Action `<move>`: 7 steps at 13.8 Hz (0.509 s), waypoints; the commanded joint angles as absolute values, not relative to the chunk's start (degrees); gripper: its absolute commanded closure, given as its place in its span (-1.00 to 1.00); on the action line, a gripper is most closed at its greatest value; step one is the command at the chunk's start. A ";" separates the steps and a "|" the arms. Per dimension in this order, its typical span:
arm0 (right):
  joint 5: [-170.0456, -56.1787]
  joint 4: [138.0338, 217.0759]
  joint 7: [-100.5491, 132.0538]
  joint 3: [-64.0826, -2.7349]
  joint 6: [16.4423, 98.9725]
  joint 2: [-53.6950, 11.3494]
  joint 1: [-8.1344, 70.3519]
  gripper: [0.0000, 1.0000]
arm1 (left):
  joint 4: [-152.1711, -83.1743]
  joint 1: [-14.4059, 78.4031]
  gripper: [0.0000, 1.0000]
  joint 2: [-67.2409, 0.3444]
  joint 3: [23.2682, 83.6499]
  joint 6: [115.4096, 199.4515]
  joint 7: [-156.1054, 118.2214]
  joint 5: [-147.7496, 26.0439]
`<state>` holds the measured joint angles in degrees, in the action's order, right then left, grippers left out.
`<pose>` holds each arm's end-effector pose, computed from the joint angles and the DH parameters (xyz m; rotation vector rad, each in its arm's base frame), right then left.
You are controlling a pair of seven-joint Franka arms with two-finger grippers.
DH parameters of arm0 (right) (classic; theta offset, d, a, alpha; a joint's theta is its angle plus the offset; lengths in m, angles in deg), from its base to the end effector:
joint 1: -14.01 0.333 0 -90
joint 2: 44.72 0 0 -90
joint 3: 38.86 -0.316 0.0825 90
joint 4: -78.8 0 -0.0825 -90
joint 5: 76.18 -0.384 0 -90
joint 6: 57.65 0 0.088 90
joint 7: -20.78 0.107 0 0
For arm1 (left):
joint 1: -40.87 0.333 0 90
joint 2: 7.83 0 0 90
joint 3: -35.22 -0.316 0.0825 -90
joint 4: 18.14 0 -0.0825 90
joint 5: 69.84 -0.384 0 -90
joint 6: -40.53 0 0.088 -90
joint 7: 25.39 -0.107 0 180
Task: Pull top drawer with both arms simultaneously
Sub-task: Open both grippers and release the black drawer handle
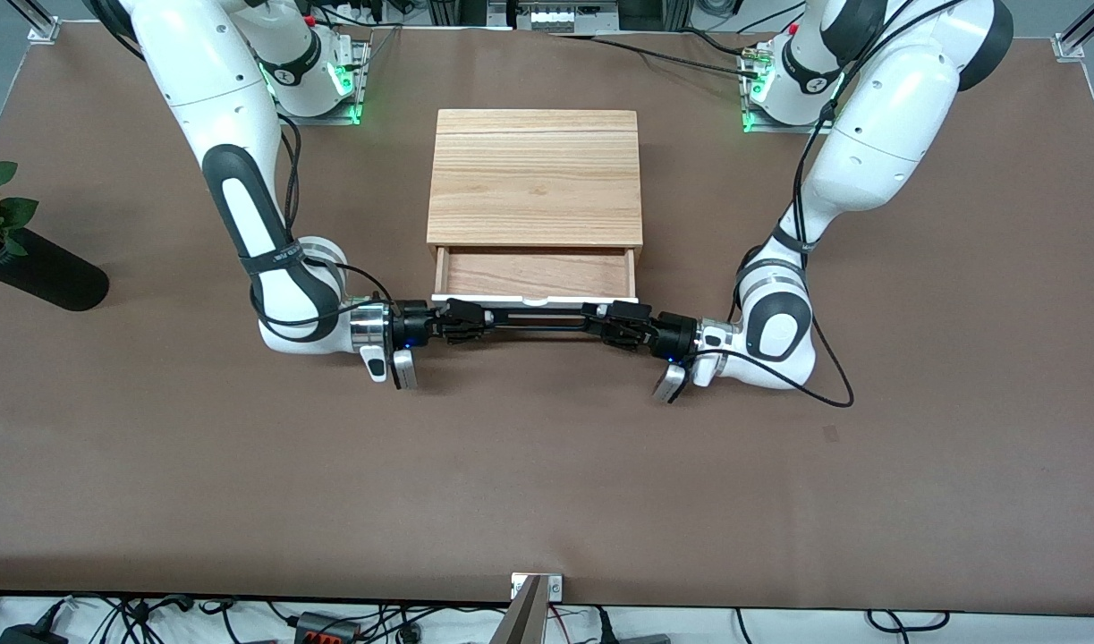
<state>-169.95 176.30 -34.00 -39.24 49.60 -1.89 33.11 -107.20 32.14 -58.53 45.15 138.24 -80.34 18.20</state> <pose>0.5988 0.2918 0.1802 -1.7483 -0.1612 0.0030 0.6188 -0.2877 0.1690 1.5448 -0.2310 -0.0829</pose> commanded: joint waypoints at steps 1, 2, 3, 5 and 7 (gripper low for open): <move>-169.78 171.00 -28.43 -38.42 55.11 -0.95 34.22 0.09 | -105.50 32.17 -1.00 -58.80 44.54 137.74 -80.85 19.45; -169.35 170.82 -28.61 -38.42 56.07 -1.04 34.31 -0.99 | -105.24 32.17 -1.00 -58.80 44.54 137.74 -80.76 19.37; -167.43 170.73 -28.44 -38.42 56.43 -1.30 34.23 -1.00 | -104.80 32.17 -1.00 -58.80 44.54 137.74 -80.85 19.28; -165.05 170.64 -28.43 -38.24 56.69 -1.66 34.31 -1.00 | -104.71 32.08 -1.00 -58.80 44.45 137.74 -80.85 19.10; -159.35 169.86 -28.35 -38.15 57.92 -2.36 33.61 -1.00 | -104.71 32.08 -1.00 -58.54 44.28 137.74 -80.76 19.01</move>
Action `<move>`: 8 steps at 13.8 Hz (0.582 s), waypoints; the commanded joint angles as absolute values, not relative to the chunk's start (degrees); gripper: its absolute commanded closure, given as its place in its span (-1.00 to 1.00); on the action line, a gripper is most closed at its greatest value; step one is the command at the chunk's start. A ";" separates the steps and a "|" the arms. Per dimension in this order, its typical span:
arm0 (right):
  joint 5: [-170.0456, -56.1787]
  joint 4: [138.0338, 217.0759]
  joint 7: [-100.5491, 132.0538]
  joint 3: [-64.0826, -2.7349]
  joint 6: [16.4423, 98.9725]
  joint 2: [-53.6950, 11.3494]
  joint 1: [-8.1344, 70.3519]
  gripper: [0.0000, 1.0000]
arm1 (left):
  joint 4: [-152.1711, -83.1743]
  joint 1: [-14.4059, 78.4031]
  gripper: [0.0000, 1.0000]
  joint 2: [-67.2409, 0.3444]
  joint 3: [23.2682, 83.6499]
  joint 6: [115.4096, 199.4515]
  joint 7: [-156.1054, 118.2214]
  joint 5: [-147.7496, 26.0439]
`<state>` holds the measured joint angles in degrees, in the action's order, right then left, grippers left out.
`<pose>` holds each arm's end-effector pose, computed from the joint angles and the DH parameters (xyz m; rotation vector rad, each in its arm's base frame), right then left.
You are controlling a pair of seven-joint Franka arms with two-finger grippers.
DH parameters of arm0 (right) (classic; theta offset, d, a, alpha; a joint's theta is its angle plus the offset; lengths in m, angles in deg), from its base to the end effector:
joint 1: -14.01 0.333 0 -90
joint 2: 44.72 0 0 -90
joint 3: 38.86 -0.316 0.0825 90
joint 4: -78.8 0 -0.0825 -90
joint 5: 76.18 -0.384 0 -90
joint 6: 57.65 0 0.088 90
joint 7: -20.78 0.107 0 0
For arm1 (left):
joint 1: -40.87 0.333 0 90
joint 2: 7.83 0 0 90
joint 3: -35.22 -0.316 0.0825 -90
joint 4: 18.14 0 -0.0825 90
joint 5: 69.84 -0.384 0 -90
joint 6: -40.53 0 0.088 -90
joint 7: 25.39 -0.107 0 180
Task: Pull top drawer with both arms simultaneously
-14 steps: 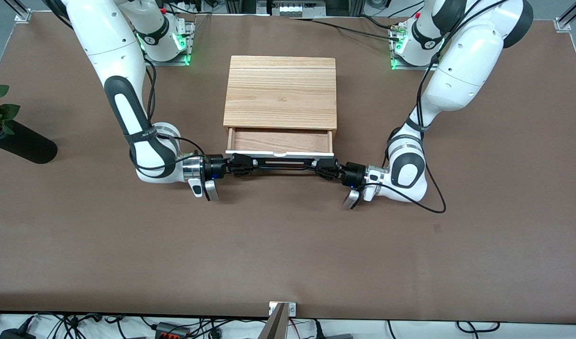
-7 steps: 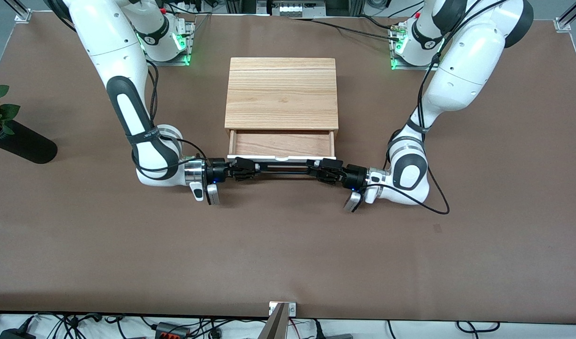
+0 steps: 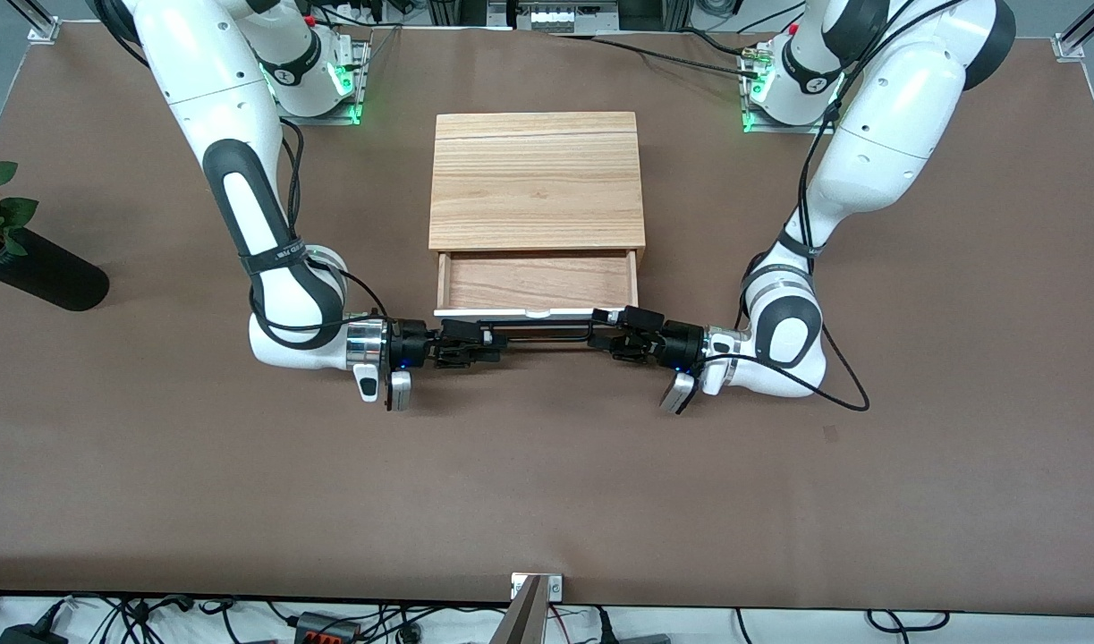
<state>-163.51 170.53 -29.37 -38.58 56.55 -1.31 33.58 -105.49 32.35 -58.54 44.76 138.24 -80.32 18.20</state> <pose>0.6326 0.2870 0.2017 -1.8907 -0.1945 -0.0568 0.6305 -0.2829 0.1792 1.5457 -0.2447 -0.0510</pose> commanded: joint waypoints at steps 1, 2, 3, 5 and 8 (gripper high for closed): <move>-156.63 169.24 -28.17 -38.15 58.80 -2.88 33.52 -1.00 | -104.45 32.00 -1.00 -58.37 43.84 137.74 -80.76 18.75; -153.73 169.06 -26.78 -37.72 59.50 -3.50 33.61 -1.00 | -103.14 31.91 -1.00 -58.28 43.40 137.74 -80.42 17.27; -149.43 168.45 -23.98 -36.58 59.77 -4.37 34.05 -1.00 | -100.69 31.91 -1.00 -58.19 42.53 137.74 -79.89 13.95; -137.68 163.98 -16.87 -35.78 59.68 -4.82 34.23 -1.00 | -96.38 32.26 -1.00 -58.10 41.90 137.65 -76.30 7.26; -116.16 159.84 -4.65 -35.96 59.07 -5.87 34.40 -1.00 | -91.80 32.43 -1.00 -57.75 41.81 137.56 -71.55 0.40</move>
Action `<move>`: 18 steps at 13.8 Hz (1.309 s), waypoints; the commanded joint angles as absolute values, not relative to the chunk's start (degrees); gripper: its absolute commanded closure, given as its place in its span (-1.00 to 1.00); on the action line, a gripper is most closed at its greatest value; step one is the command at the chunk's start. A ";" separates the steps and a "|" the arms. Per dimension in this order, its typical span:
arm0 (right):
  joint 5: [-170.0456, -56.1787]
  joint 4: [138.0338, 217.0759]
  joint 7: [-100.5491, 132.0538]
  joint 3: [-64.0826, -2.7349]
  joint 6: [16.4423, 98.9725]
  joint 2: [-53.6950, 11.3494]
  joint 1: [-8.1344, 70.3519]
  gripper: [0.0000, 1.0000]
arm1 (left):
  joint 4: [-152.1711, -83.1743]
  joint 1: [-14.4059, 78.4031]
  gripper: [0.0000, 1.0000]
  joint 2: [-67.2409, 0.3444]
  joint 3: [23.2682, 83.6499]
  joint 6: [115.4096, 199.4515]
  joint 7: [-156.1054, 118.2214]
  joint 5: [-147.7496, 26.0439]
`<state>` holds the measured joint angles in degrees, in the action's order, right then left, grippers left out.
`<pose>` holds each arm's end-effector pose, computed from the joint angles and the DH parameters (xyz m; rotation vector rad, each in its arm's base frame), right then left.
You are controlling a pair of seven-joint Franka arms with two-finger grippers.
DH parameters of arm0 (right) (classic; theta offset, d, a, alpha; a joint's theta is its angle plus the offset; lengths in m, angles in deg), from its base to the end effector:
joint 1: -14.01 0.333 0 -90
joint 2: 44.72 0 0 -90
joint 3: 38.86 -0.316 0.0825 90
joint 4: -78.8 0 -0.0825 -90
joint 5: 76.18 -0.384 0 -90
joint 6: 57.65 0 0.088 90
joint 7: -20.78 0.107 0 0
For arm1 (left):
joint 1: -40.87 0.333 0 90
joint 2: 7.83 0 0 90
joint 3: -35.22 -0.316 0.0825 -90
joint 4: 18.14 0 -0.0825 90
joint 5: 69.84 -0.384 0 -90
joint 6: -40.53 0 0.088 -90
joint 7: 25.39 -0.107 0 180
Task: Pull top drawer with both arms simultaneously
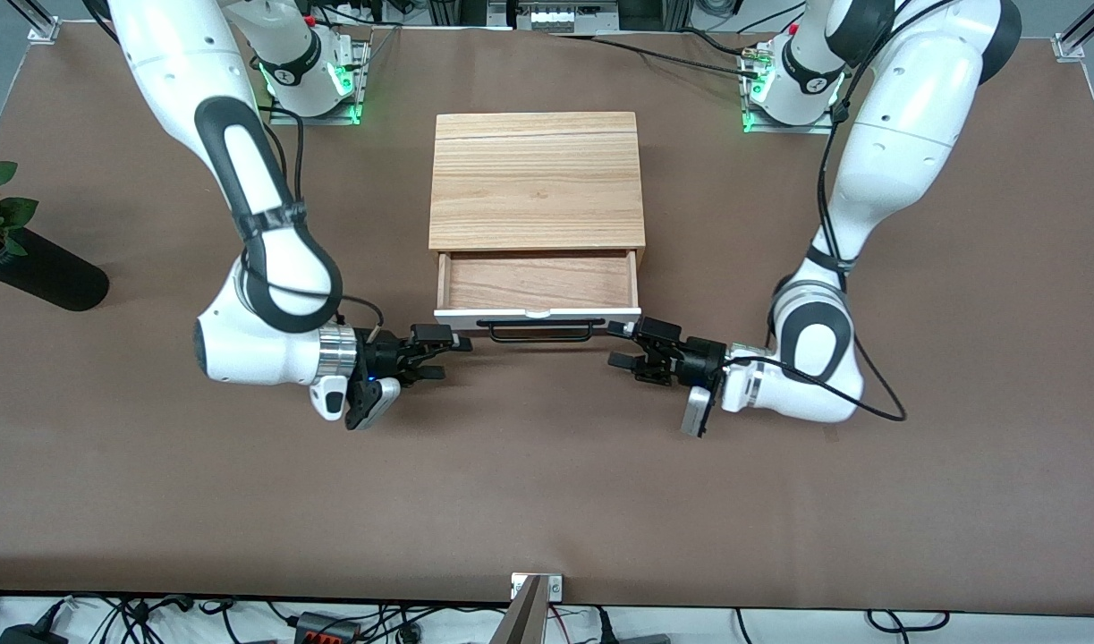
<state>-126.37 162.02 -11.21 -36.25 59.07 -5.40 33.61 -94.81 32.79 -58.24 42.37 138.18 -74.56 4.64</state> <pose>0.6735 0.2572 0.2889 -2.3583 -0.4915 -0.0057 0.6788 -0.2556 0.2358 1.7152 -0.4423 -0.0320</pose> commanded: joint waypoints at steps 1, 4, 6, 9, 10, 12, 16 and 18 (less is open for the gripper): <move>-109.90 159.83 -2.01 -36.22 58.90 -7.10 34.40 -1.00 | -90.74 32.35 -1.00 -57.40 41.47 137.65 -70.75 -1.71; -93.89 159.74 0.39 -35.52 51.98 -10.26 33.62 -1.00 | -85.91 32.34 -1.00 -56.70 38.74 137.74 -67.24 -9.00; -88.50 159.74 0.39 -32.46 46.27 -12.11 33.52 -1.00 | -84.85 32.61 -1.00 -54.16 38.65 137.39 -66.62 -16.37; -84.63 159.39 0.31 -26.22 37.56 -15.62 33.88 -1.00 | -85.37 33.22 -1.00 -48.36 38.12 136.86 -62.67 -30.95; -82.53 158.35 0.31 -24.64 35.97 -16.76 33.61 -1.00 | -85.37 33.31 -1.00 -47.39 38.12 136.86 -60.83 -34.39; -80.49 156.59 0.31 -20.77 33.16 -19.48 33.61 -1.00 | -85.72 33.23 -1.00 -44.14 37.86 135.81 -54.69 -39.40; -80.57 153.34 0.39 -15.05 24.29 -23.45 33.70 -1.00 | -85.46 33.84 -1.00 -38.08 37.42 129.93 -43.52 -50.84; -80.40 150.53 0.74 -14.16 19.19 -25.29 33.61 -1.00 | -85.46 34.02 -1.00 -35.79 37.15 129.21 -33.98 -55.75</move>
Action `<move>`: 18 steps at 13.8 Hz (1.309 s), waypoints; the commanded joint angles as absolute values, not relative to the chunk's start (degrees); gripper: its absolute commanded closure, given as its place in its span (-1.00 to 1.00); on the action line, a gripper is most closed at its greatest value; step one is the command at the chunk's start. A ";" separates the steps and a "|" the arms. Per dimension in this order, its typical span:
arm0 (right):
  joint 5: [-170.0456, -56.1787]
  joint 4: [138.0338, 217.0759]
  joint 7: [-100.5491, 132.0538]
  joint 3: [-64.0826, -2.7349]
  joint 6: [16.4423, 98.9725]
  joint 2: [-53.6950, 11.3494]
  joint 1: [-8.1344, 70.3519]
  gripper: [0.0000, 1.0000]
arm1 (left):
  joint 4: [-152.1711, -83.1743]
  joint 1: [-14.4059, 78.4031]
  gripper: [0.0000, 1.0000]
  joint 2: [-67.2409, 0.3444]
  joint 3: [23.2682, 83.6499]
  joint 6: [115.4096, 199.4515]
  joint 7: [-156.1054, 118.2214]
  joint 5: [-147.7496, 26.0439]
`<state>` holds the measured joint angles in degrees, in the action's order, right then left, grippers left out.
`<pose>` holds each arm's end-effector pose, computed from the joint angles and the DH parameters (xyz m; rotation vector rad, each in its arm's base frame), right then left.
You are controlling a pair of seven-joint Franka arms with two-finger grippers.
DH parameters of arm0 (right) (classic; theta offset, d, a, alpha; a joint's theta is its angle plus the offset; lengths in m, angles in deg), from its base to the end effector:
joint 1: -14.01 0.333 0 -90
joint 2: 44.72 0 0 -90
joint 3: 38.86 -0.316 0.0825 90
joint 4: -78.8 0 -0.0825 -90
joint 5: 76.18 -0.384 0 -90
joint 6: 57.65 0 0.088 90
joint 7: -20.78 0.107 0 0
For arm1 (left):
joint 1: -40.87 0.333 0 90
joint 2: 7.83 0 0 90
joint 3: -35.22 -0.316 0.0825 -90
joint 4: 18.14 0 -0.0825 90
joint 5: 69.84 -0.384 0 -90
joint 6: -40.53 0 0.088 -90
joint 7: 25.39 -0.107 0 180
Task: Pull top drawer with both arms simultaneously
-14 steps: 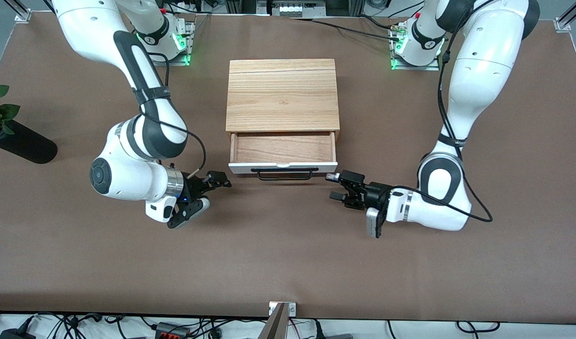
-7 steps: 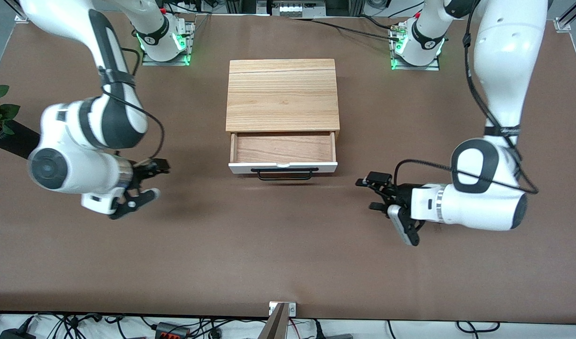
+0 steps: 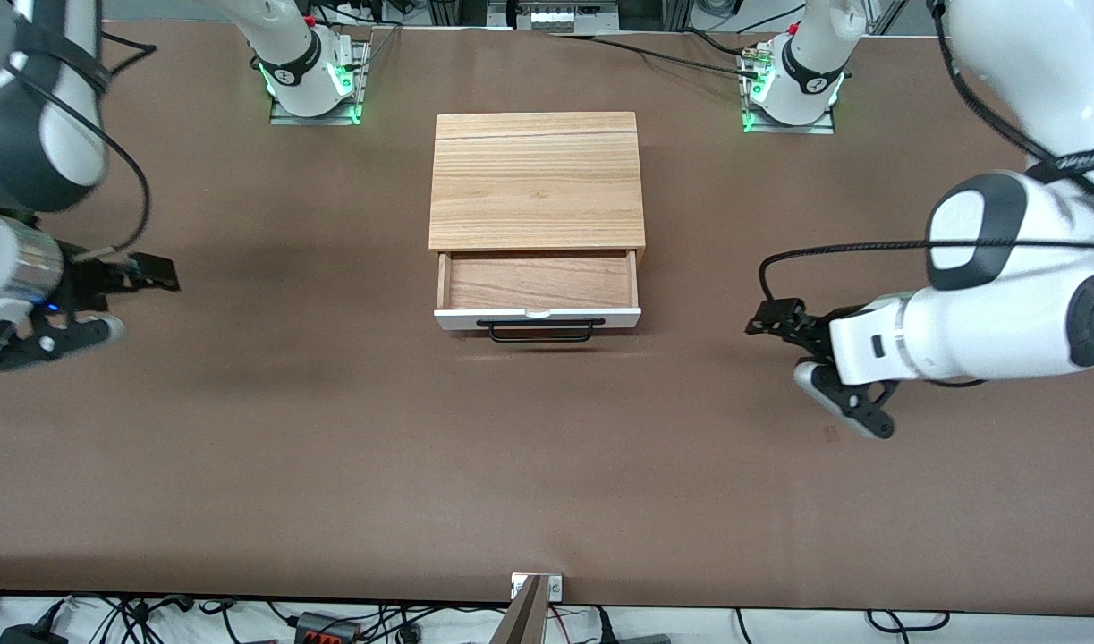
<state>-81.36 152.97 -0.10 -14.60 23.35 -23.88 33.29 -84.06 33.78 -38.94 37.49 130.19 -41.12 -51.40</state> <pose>0.6342 0.0018 0.5380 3.0805 0.4514 -0.3459 0.6858 -0.1403 0.4848 2.7292 -0.5740 -0.1512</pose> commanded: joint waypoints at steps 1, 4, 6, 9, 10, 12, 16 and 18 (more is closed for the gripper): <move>-80.22 150.60 2.57 -14.77 18.82 -26.69 33.18 -1.00 | -85.72 33.93 -1.00 -33.77 37.50 128.52 -27.91 -58.57; -77.34 156.65 7.15 -20.99 19.95 -32.32 27.48 -1.00 | -85.81 34.19 -1.00 -31.04 37.07 125.35 -21.71 -60.96; -72.77 163.40 9.17 -29.15 26.07 -36.61 21.95 -1.00 | -88.00 35.07 -1.00 -28.84 36.98 125.61 -21.53 -62.45; -72.66 174.14 13.48 -39.63 34.71 -43.48 11.04 -1.00 | -92.48 36.13 -1.00 -26.12 37.15 127.18 -21.61 -62.98; -73.10 174.42 15.93 -39.82 34.72 -43.76 10.41 -1.00 | -95.01 36.04 -1.00 -24.11 37.68 128.06 -21.53 -63.69; -76.08 174.68 19.19 -39.65 34.90 -43.58 8.92 -1.00 | -103.60 35.78 -1.00 -18.76 37.95 132.87 -21.53 -64.65; -76.53 174.59 19.38 -37.99 36.66 -44.02 9.08 -1.00 | -116.57 35.34 -1.00 -9.94 40.13 138.71 -15.33 -67.11; -77.58 174.68 19.12 -36.31 37.09 -44.02 9.26 -1.00 | -116.05 35.34 -1.00 -9.76 44.69 137.05 -5.56 -72.45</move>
<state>-75.98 172.88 18.66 -37.20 35.85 -42.55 9.76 -113.06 35.51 -12.53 40.81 136.49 -13.08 -67.42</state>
